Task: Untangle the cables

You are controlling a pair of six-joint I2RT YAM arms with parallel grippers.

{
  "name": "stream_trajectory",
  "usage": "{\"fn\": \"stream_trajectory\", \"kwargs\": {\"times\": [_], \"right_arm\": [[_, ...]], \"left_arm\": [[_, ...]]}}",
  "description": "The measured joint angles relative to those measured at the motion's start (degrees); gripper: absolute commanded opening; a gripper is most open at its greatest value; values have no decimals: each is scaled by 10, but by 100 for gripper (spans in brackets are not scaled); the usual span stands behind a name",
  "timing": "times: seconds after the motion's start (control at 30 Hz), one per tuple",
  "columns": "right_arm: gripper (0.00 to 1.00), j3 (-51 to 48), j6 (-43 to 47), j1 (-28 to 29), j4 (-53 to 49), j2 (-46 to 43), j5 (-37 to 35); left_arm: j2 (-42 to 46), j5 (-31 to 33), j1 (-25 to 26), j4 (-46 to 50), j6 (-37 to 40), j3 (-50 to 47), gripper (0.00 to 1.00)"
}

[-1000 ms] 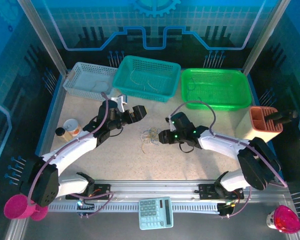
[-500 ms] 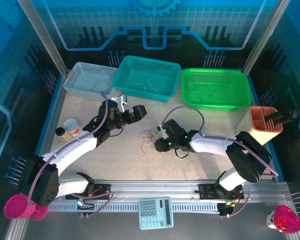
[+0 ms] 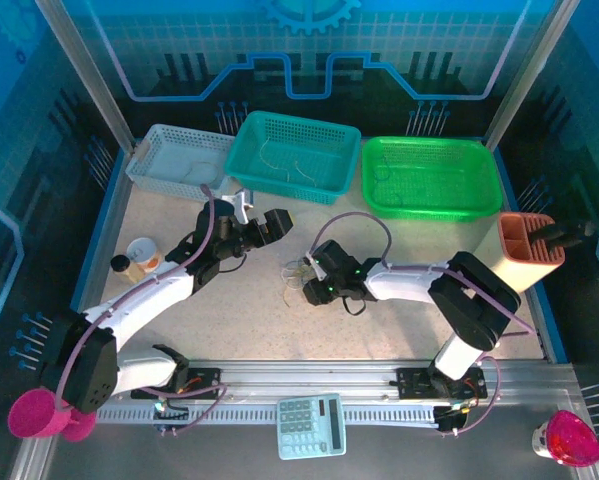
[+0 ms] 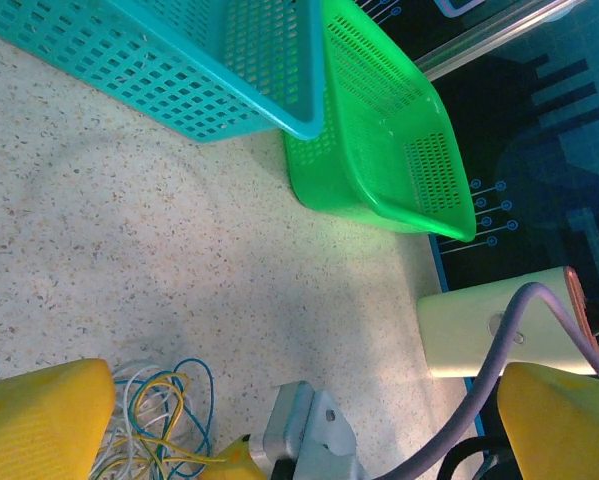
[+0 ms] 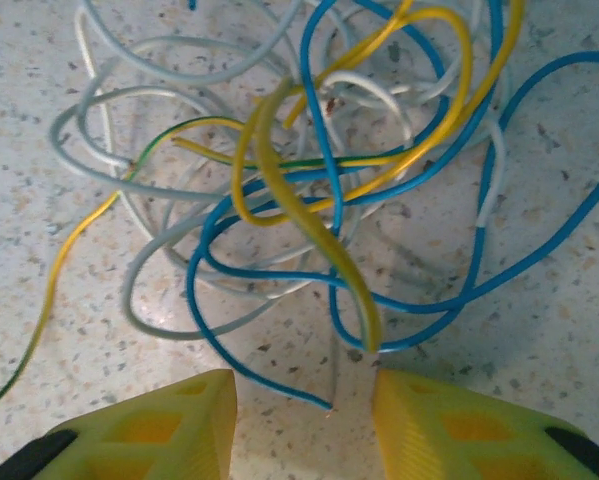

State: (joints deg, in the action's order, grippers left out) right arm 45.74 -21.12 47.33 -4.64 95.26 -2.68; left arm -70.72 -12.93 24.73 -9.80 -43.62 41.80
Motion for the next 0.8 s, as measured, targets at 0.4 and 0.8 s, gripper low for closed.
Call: {"fn": "stream_trajectory", "kwargs": {"times": [0.4, 0.8], "right_arm": [[15, 28, 20, 29, -26, 21, -77], [0, 37, 34, 30, -35, -2, -54]], "left_arm": [[-2, -4, -3, -12, 0, 0, 99], [-2, -7, -6, -12, 0, 0, 99]]}}
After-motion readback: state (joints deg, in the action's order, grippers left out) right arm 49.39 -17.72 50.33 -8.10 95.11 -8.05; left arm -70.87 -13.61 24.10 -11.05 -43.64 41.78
